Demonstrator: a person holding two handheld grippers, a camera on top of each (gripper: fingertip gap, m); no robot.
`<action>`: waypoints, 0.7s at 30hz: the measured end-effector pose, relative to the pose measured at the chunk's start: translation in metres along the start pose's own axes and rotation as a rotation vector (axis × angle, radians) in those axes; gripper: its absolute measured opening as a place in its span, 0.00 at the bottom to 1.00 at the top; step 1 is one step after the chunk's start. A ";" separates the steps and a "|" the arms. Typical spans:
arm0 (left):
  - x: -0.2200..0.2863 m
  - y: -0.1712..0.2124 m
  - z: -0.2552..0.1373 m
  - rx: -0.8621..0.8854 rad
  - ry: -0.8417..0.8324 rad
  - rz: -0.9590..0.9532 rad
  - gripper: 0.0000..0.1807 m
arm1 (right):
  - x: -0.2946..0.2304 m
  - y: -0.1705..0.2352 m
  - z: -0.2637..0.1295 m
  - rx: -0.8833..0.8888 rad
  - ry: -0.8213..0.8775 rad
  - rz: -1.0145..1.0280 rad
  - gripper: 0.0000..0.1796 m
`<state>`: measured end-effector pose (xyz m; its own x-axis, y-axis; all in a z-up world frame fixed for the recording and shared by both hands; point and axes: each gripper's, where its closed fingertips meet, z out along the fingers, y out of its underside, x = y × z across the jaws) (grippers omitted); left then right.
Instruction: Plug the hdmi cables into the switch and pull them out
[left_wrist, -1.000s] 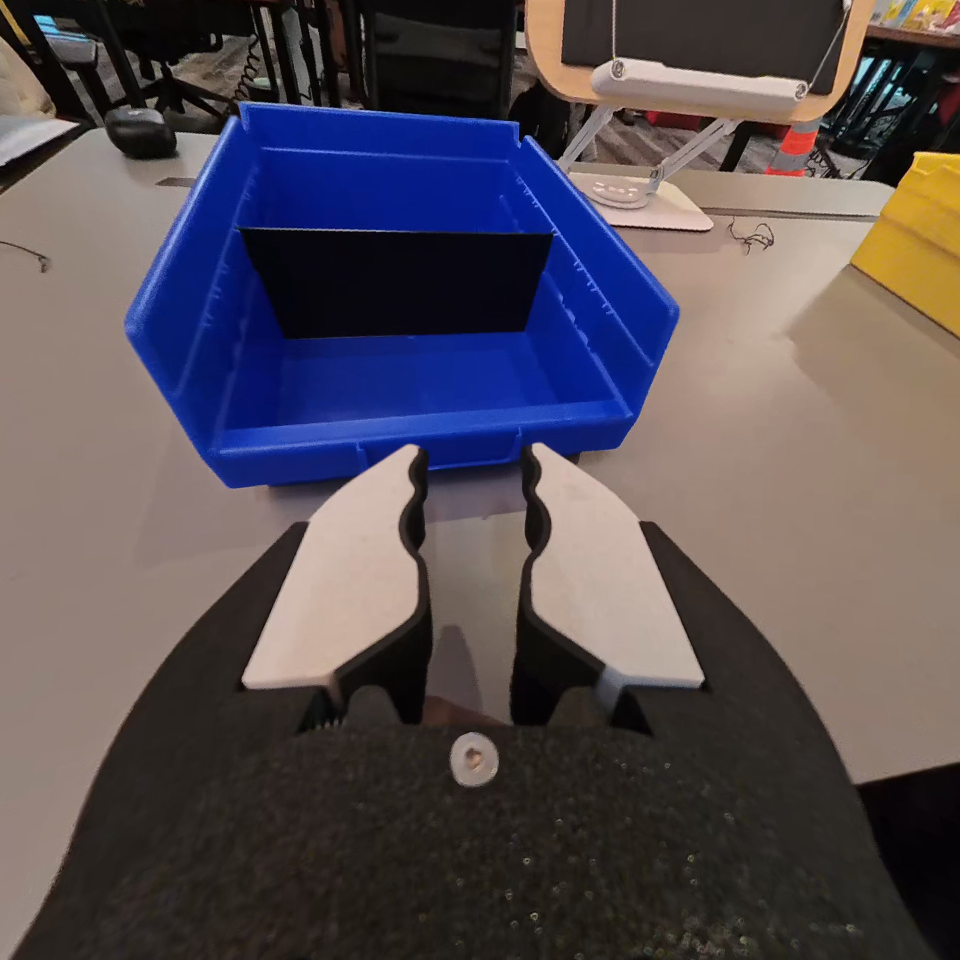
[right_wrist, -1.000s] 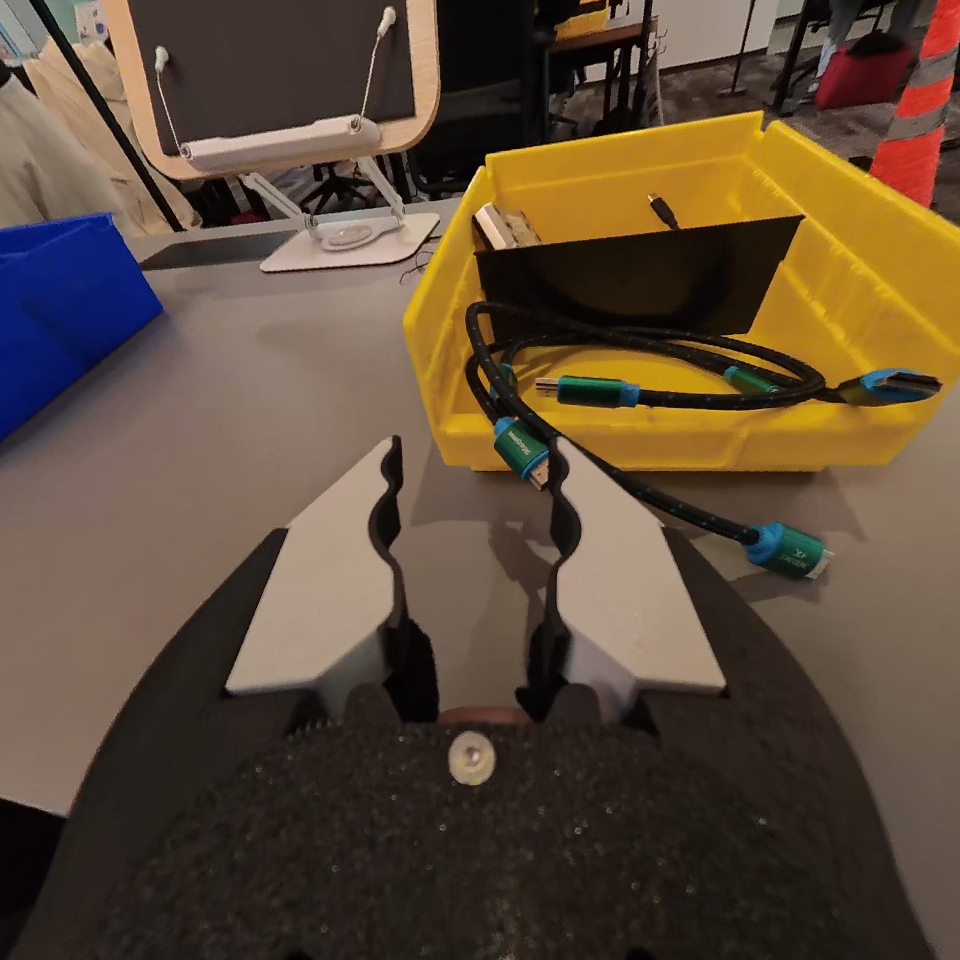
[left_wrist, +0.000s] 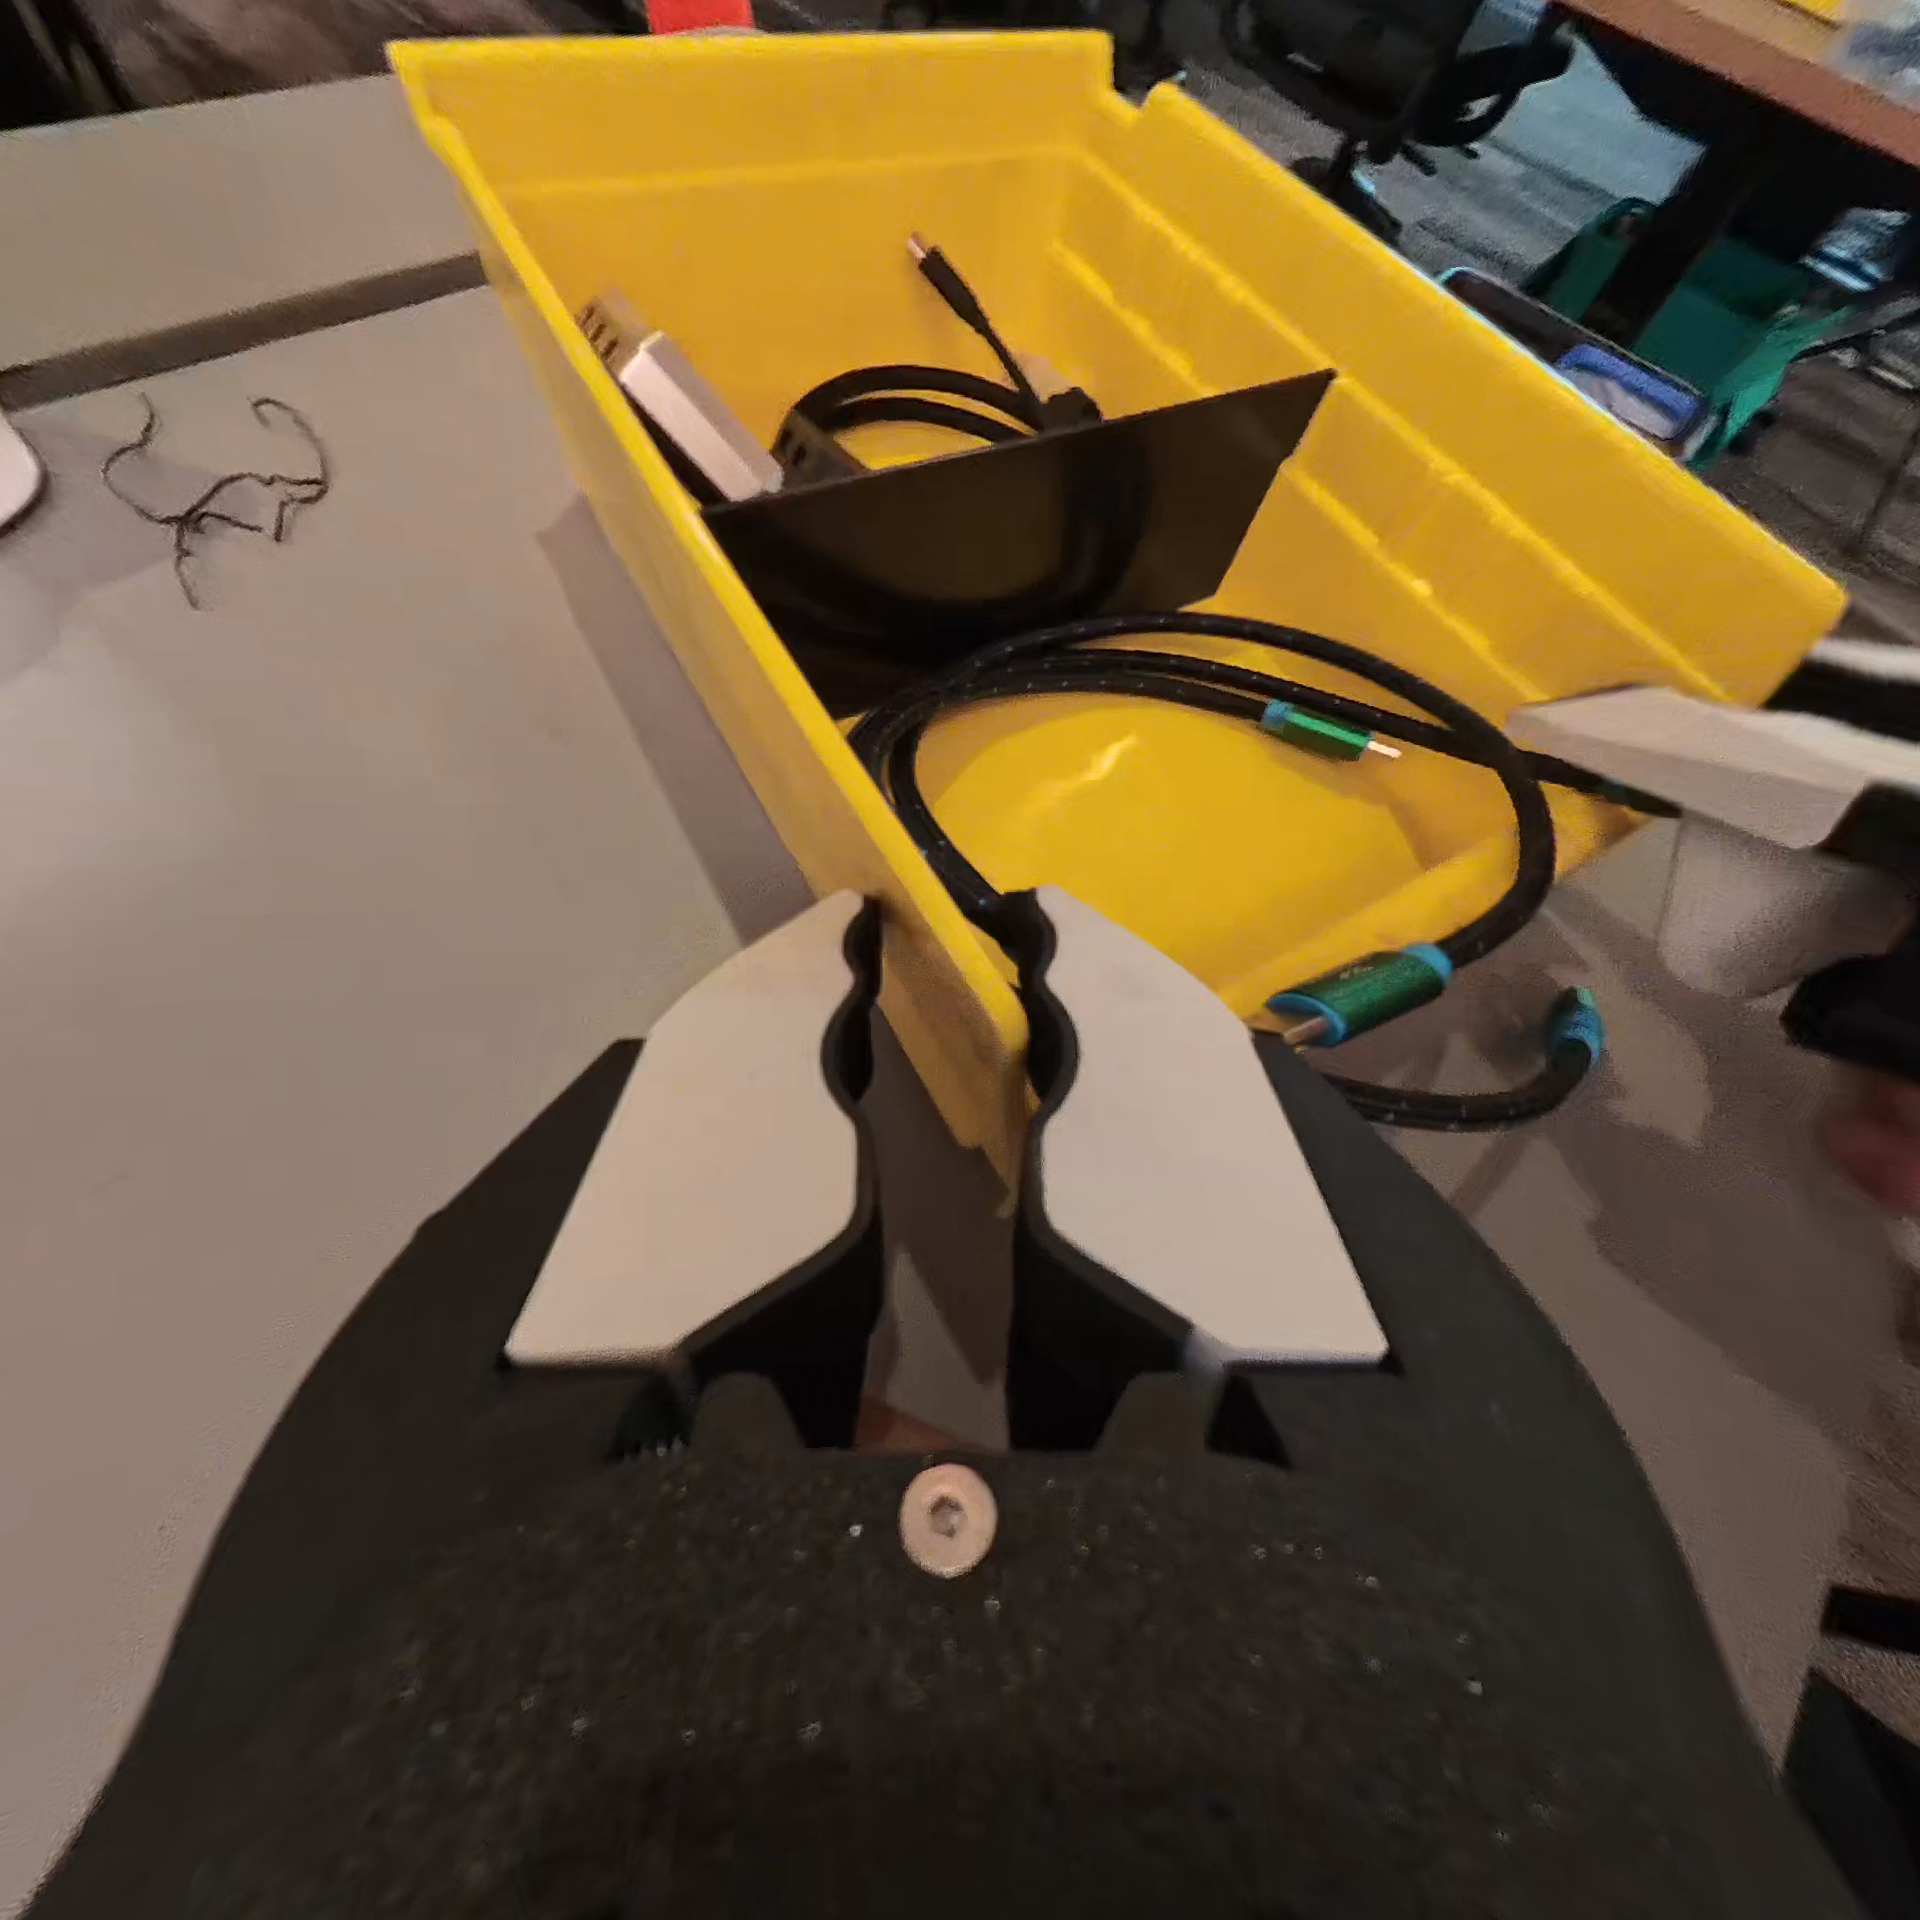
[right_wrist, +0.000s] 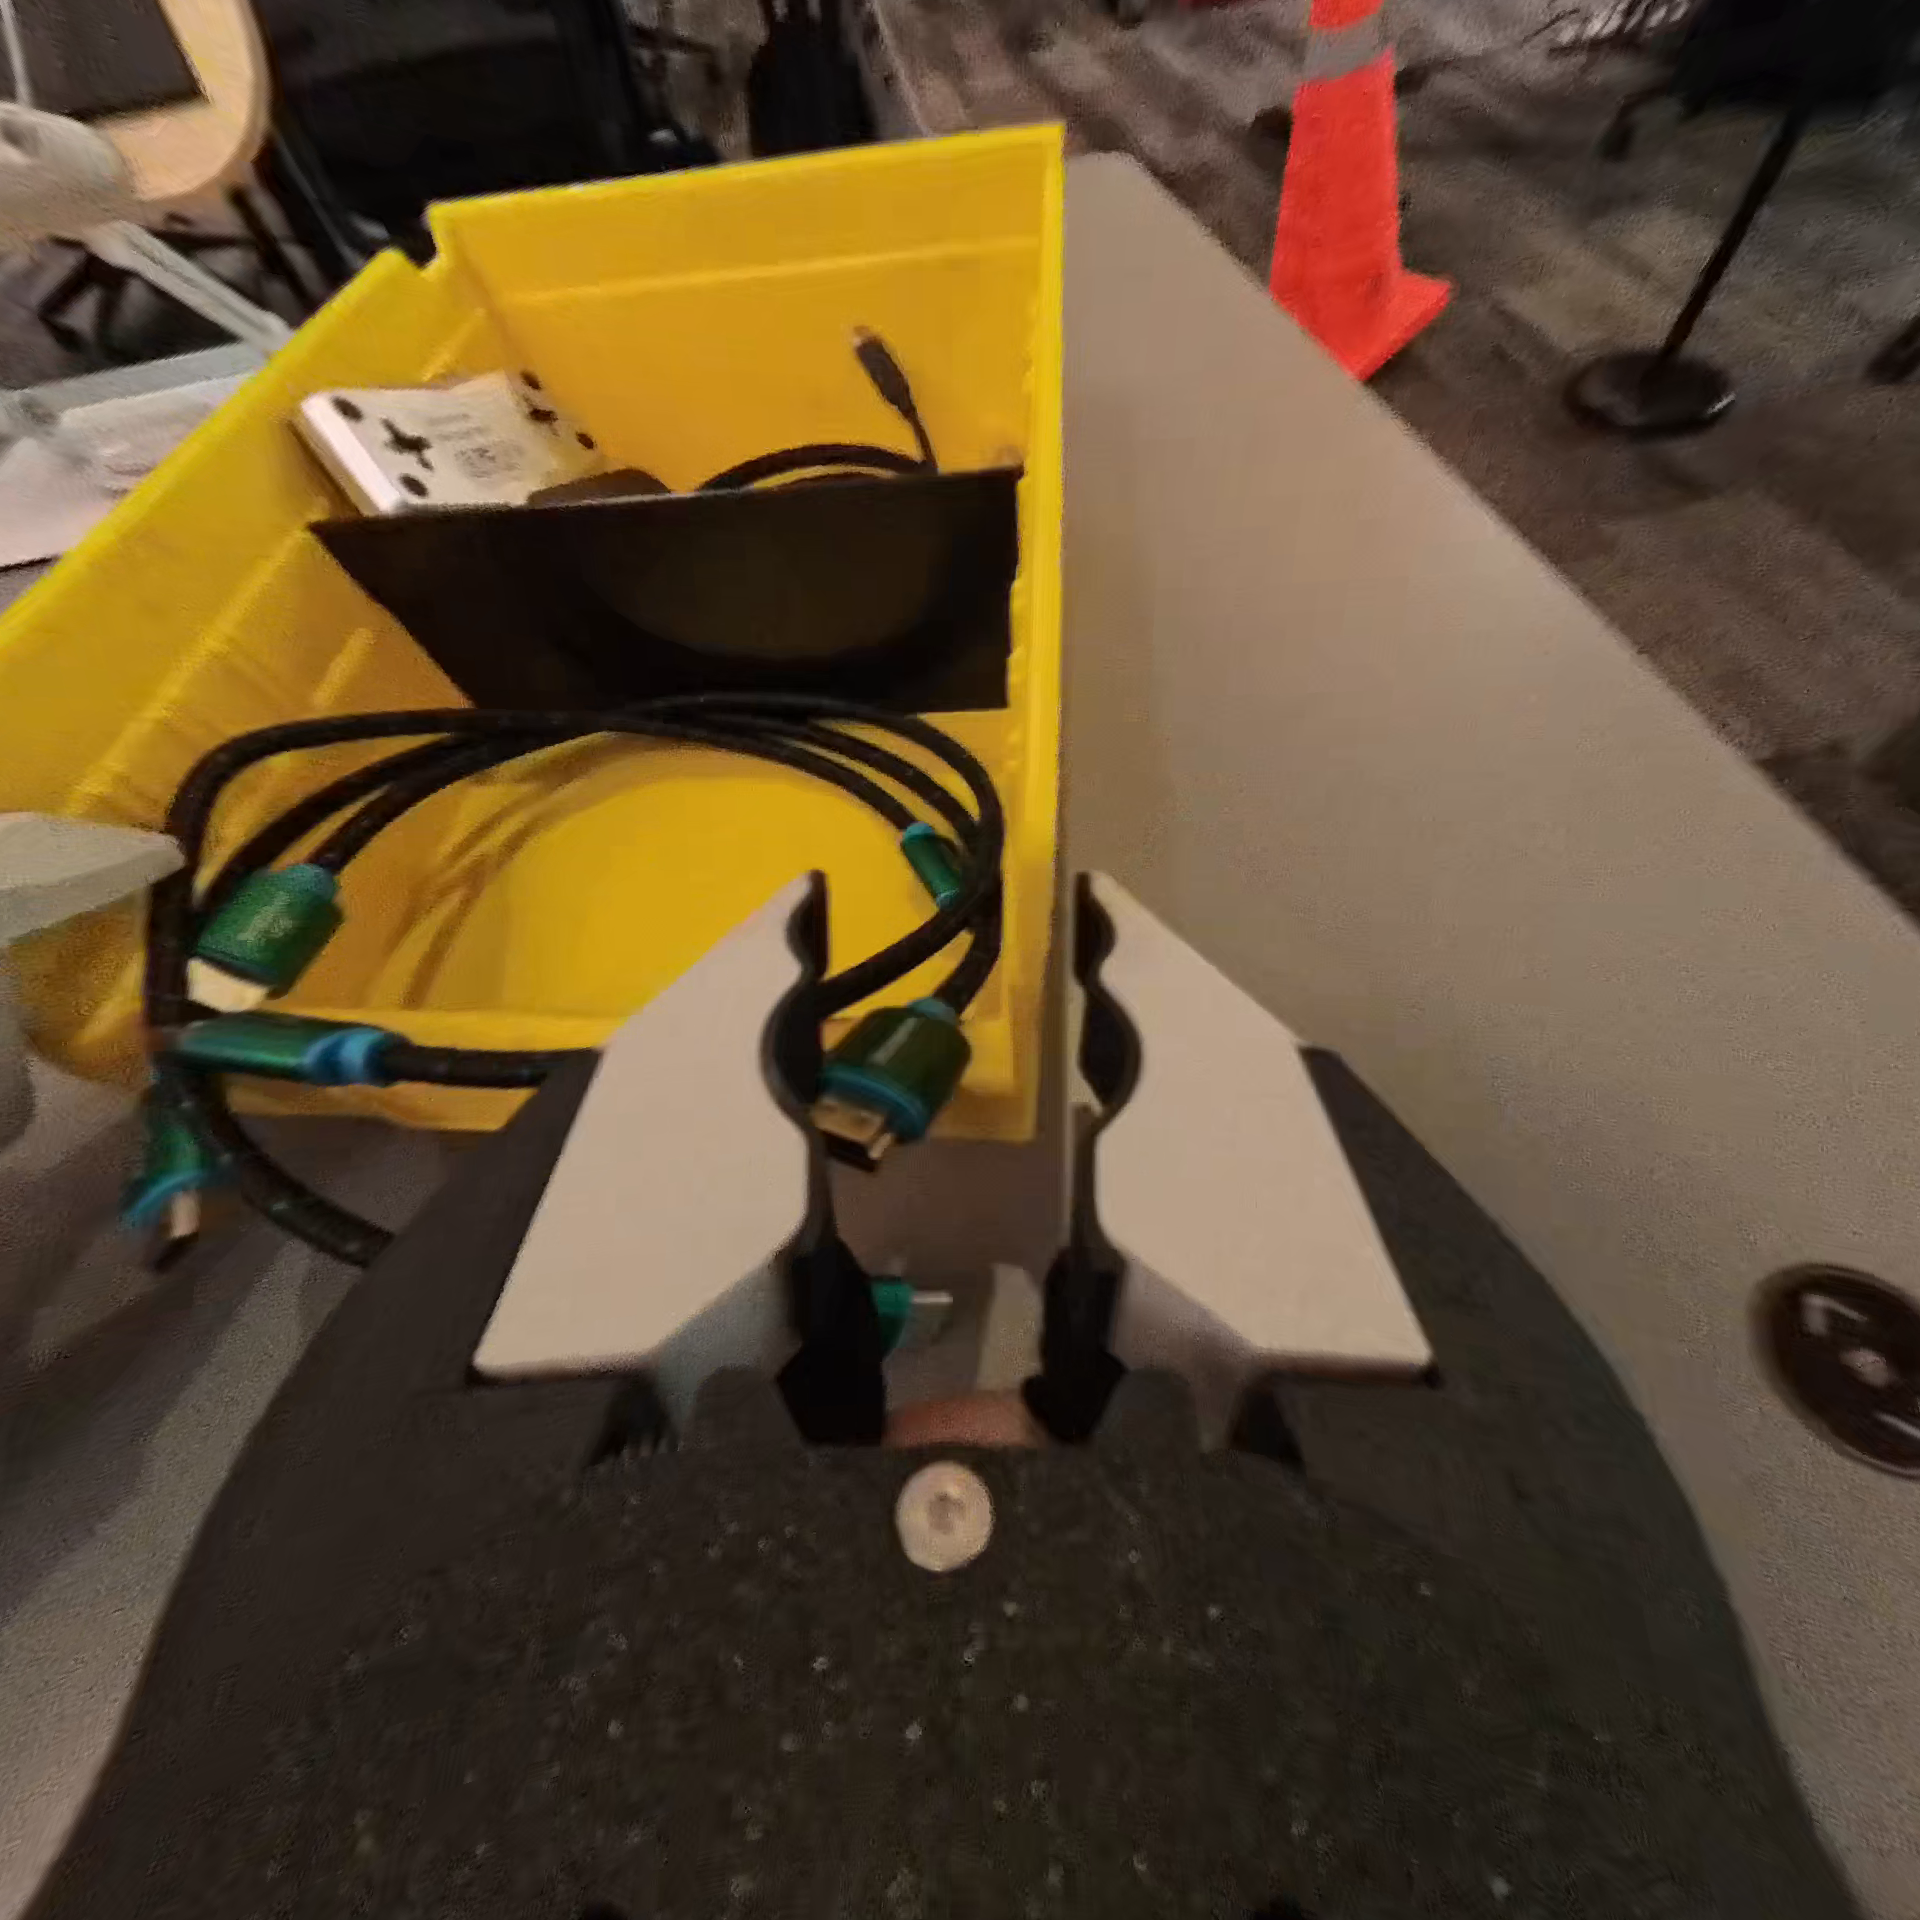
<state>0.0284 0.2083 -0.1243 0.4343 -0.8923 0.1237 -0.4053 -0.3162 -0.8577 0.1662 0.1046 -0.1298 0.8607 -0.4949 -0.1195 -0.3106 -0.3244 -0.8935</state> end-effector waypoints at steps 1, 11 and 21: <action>-0.002 0.000 -0.001 -0.012 -0.047 0.035 0.12 | -0.003 0.001 0.002 -0.006 -0.015 0.044 0.19; -0.073 0.028 -0.127 0.113 -0.353 0.004 0.05 | -0.116 -0.021 -0.034 0.138 -0.052 -0.104 0.07; -0.167 0.086 -0.197 0.080 -0.589 -0.033 0.05 | -0.249 0.035 -0.002 0.000 -0.306 -0.204 0.09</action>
<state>-0.2373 0.2671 -0.1202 0.8281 -0.5460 -0.1269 -0.3320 -0.2953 -0.8959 -0.0599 0.2146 -0.1304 0.9858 -0.1560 -0.0628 -0.1201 -0.3916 -0.9122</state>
